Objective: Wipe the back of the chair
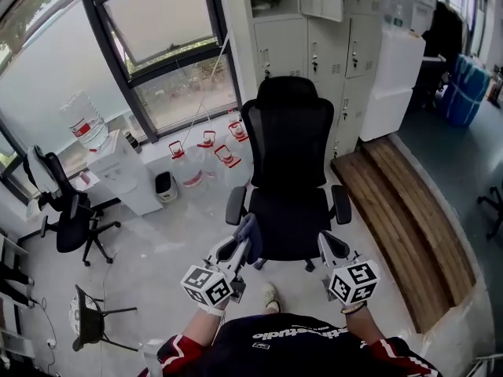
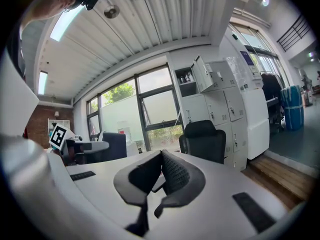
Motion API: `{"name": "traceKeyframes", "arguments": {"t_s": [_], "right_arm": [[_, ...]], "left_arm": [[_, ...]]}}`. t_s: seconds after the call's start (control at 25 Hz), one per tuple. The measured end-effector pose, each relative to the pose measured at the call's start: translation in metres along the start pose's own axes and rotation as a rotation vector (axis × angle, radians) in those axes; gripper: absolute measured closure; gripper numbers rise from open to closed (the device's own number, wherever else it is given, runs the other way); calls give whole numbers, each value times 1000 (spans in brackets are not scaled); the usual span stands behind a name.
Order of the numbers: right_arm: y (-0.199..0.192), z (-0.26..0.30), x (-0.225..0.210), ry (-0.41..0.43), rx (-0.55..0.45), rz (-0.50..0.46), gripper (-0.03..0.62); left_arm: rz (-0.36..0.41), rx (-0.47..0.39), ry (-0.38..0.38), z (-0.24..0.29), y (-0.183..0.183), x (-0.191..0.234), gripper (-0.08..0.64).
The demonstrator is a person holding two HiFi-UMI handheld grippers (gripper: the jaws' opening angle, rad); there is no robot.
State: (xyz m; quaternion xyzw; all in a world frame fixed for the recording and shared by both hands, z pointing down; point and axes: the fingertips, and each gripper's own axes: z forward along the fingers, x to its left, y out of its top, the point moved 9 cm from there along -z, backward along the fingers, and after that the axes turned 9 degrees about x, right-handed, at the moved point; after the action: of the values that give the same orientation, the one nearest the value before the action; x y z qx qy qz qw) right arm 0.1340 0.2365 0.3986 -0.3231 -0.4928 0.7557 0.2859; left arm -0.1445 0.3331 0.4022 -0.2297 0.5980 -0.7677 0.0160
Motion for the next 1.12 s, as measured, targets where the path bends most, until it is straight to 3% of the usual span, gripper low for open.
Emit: {"name": "traceKeyframes", "arguments": {"t_s": [0.44, 0.76, 1.12], "right_arm": [[81, 117, -22, -33, 1, -29, 580], [104, 199, -13, -12, 39, -55, 579], [116, 236, -21, -18, 82, -56, 578]], "left_arm": [[-9, -41, -53, 78, 78, 102, 503], [-49, -71, -39, 96, 96, 178, 503], [-88, -70, -15, 115, 104, 222, 503]]}}
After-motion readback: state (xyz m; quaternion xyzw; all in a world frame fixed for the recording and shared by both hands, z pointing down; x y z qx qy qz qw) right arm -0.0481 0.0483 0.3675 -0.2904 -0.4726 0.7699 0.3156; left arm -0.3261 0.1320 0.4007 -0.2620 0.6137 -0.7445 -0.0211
